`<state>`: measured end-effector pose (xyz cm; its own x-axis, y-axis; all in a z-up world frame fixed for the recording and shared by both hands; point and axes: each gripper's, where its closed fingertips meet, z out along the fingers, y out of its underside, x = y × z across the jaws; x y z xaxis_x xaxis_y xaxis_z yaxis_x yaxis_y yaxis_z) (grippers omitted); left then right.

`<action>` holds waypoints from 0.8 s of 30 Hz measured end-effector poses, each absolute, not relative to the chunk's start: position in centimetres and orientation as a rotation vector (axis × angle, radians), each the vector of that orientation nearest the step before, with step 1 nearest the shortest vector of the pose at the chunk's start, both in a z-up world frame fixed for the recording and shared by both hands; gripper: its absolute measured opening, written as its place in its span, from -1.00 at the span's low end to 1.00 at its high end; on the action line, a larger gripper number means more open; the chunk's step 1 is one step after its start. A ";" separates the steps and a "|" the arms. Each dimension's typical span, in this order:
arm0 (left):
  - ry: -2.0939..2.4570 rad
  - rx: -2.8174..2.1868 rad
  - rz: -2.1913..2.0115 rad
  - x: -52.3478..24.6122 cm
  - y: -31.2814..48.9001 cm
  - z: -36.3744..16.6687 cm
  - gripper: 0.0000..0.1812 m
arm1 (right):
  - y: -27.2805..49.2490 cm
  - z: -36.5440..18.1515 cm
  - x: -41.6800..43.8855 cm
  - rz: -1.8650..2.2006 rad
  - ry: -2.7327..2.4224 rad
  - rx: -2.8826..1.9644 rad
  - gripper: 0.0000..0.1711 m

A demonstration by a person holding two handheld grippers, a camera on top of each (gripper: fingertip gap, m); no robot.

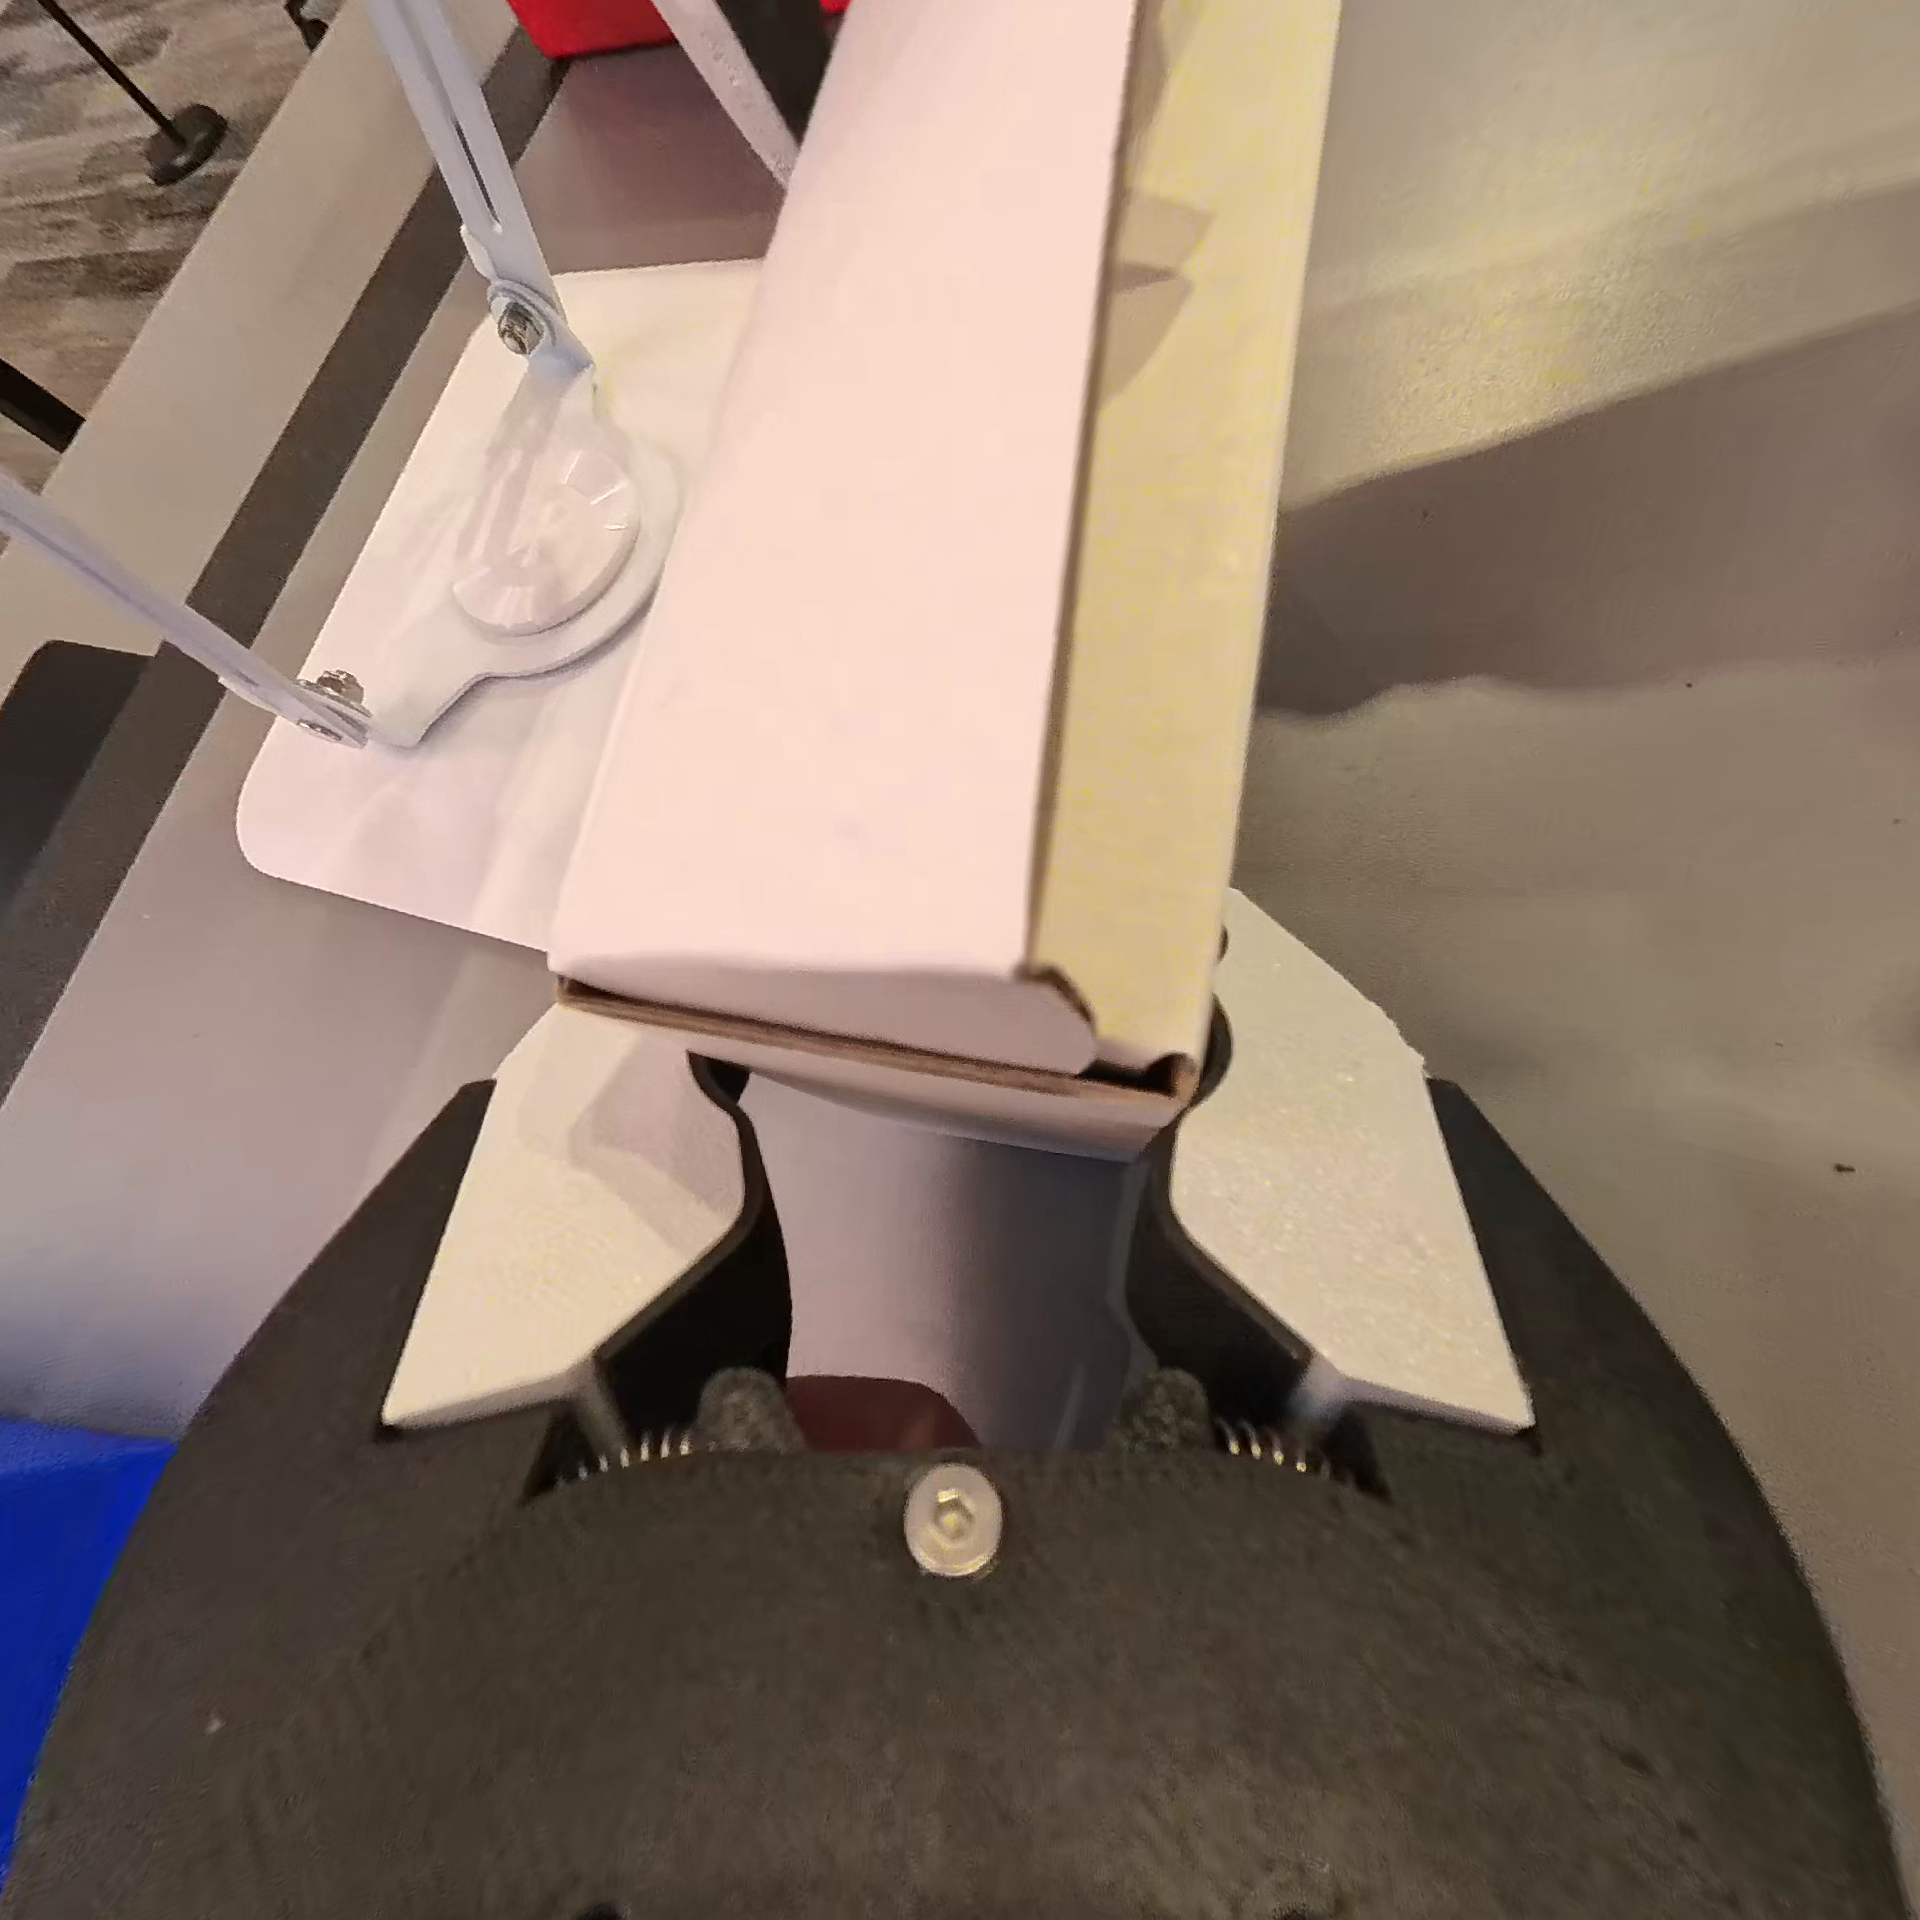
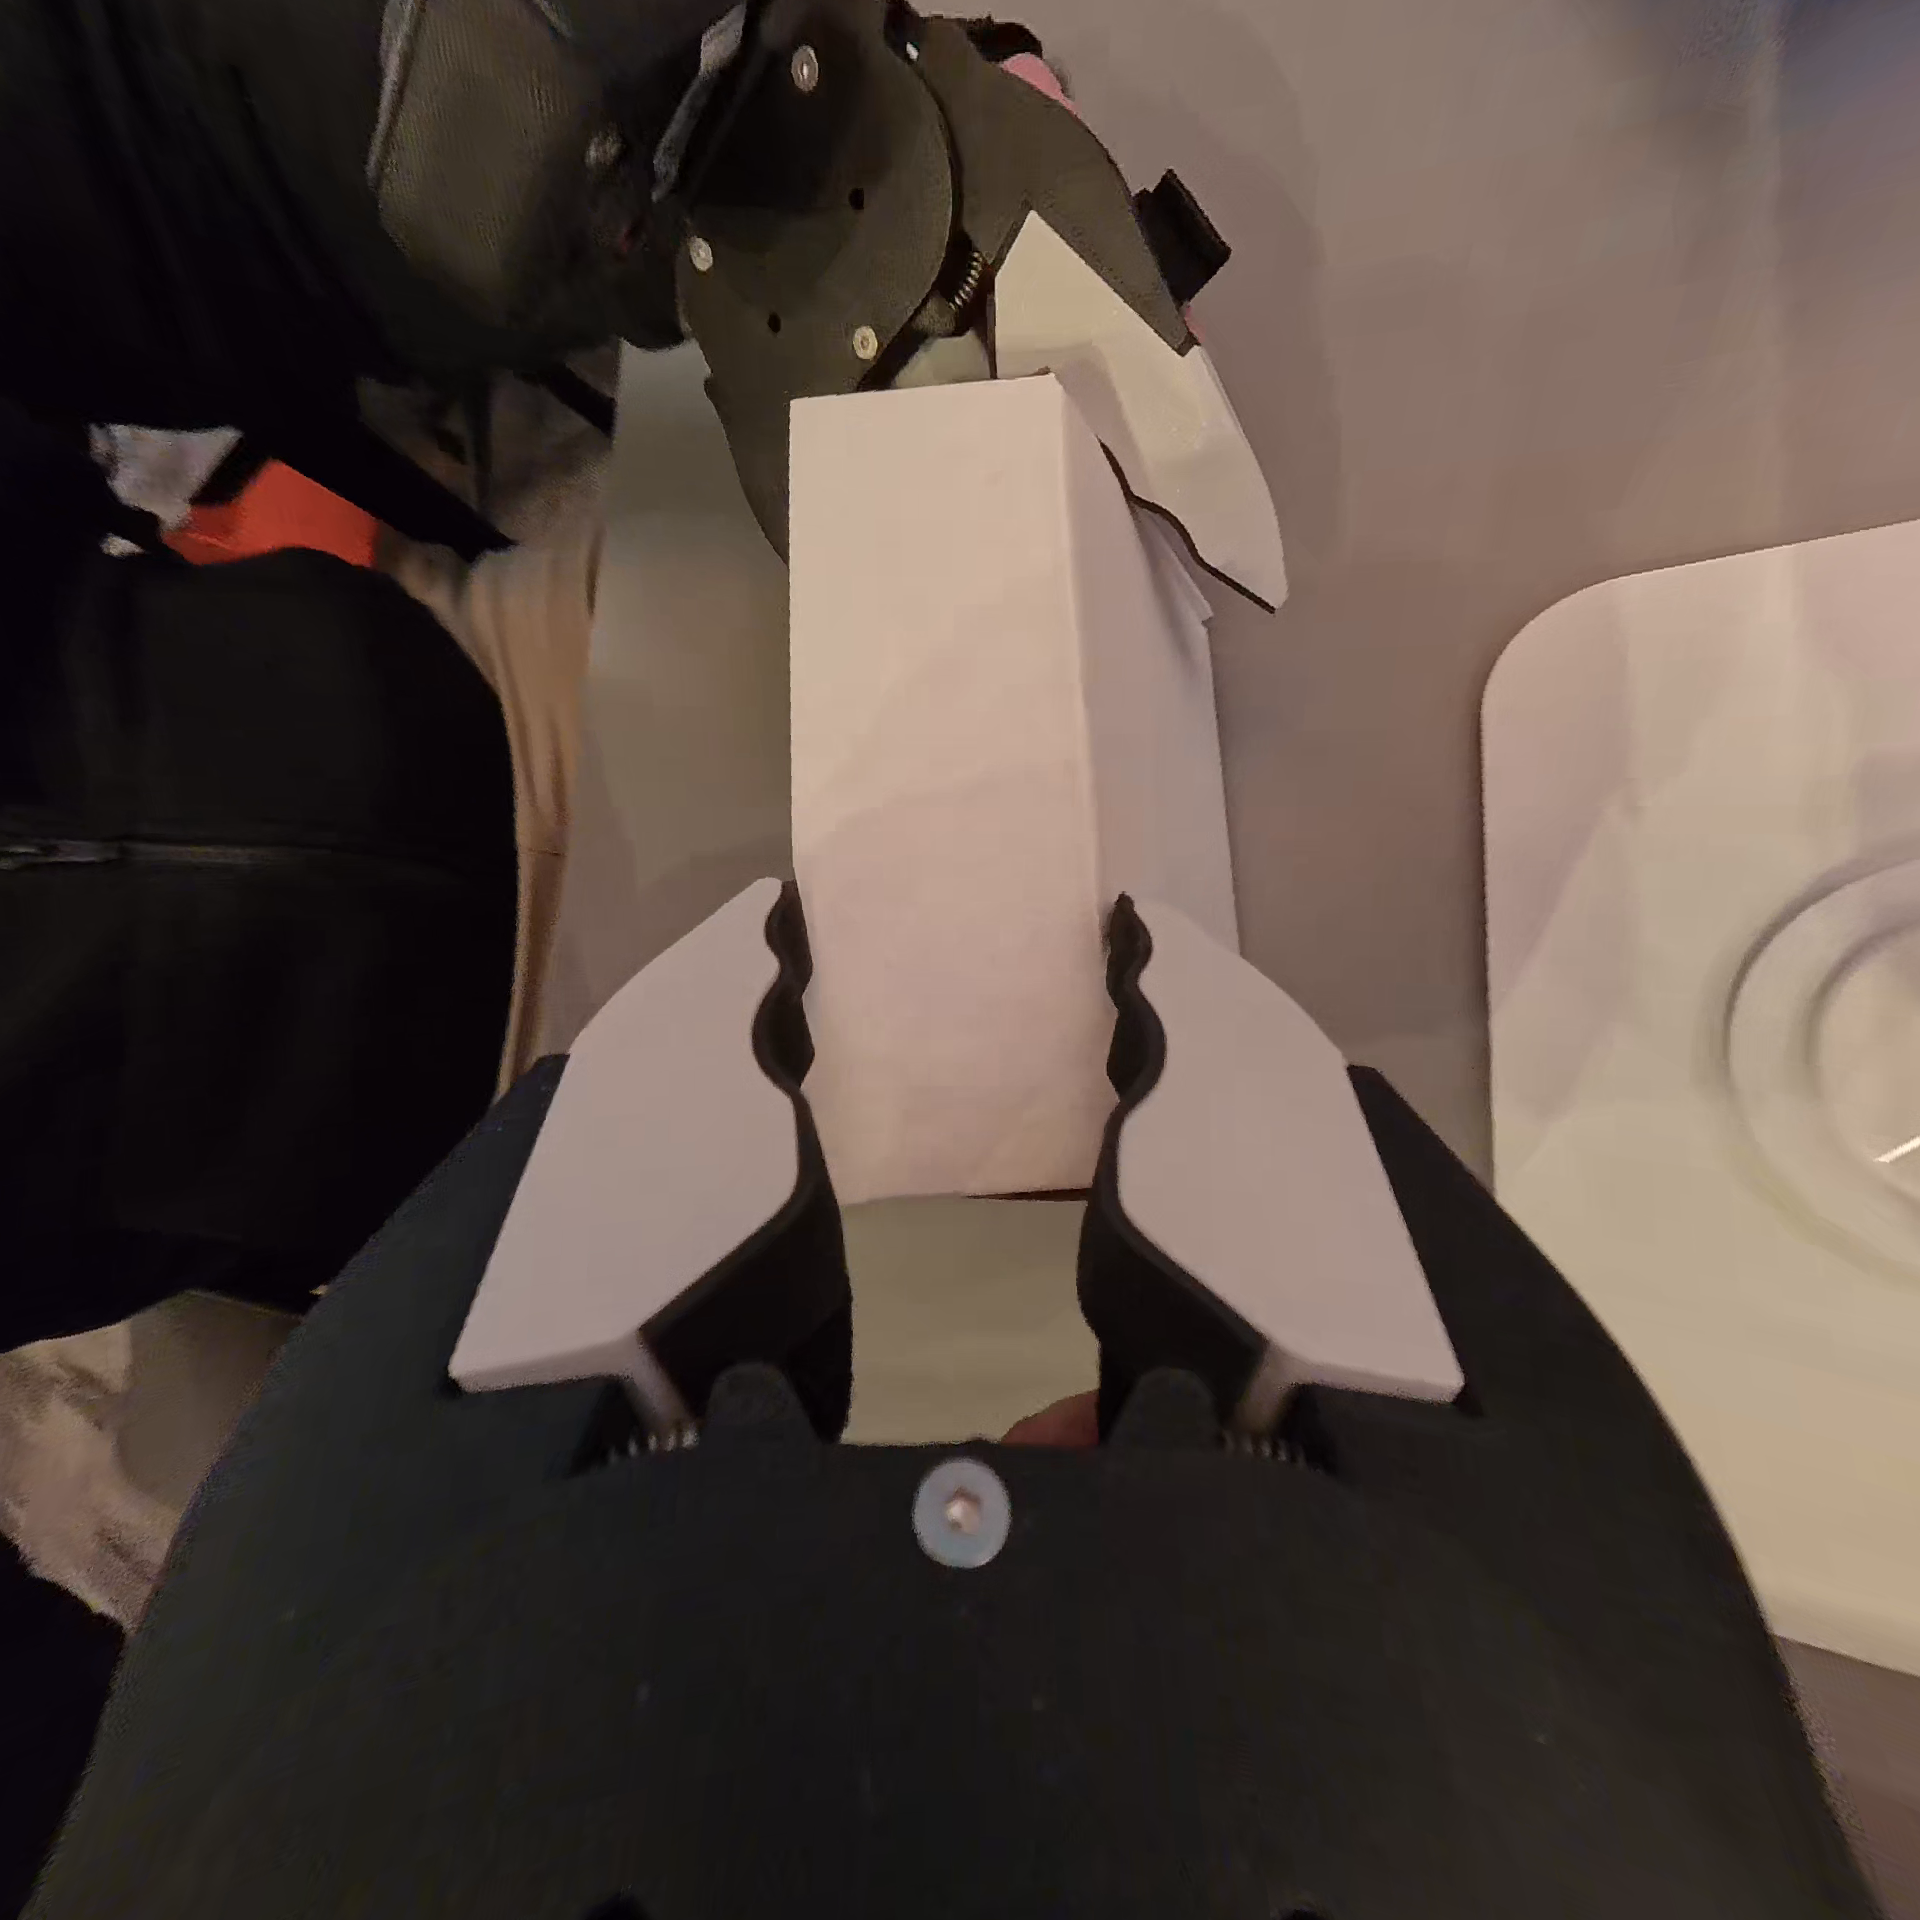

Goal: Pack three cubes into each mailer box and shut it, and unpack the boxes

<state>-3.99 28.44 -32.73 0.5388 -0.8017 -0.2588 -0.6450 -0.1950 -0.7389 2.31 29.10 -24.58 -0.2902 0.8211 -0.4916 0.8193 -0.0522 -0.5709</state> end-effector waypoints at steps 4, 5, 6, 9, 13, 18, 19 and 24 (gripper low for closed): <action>1.204 -1.906 -0.184 -4.2 28.5 -32.8 -0.10 | 28.6 -25.0 2.5 1.038 -2.236 -1.776 -0.31; 1.206 -1.913 -0.182 -4.2 28.5 -32.8 -0.10 | 28.7 -25.2 2.6 0.899 -2.260 -1.713 -0.26; 1.202 -1.920 -0.188 -4.2 28.4 -32.8 -0.10 | 28.7 -25.3 2.6 0.766 -2.278 -1.634 -0.23; 1.200 -1.929 -0.198 -4.2 28.4 -32.9 -0.10 | 29.0 -25.3 2.5 0.430 -2.261 -1.444 -0.31; 1.203 -1.928 -0.198 -4.3 28.3 -32.9 -0.10 | 28.7 -24.7 2.3 0.264 -2.177 -1.323 -0.56; 1.201 -1.937 -0.171 -4.3 28.3 -32.9 -0.10 | 29.4 -24.5 2.3 0.071 -2.130 -1.227 -0.80; 1.201 -1.940 -0.168 -4.3 28.3 -32.9 -0.10 | 29.5 -24.4 2.2 0.034 -2.116 -1.202 -0.82; 1.252 -1.871 -0.067 -4.2 28.1 -32.7 -0.11 | 28.9 -23.3 2.5 0.187 -2.046 -1.324 -0.90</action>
